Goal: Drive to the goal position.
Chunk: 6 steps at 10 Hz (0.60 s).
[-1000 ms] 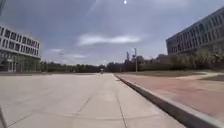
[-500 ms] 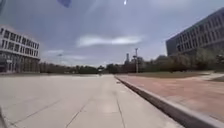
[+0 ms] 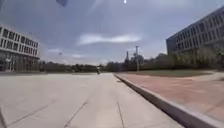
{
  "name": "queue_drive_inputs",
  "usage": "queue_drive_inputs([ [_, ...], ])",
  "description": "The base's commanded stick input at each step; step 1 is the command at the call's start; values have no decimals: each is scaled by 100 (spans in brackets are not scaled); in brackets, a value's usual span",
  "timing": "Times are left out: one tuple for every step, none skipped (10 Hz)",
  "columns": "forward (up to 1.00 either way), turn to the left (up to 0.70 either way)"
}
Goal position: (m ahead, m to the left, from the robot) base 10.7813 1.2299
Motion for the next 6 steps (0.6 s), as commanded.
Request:
queue_drive_inputs([
  [100,2],
  [100,2],
  [100,3],
  [100,3],
  [100,3],
  [100,2],
])
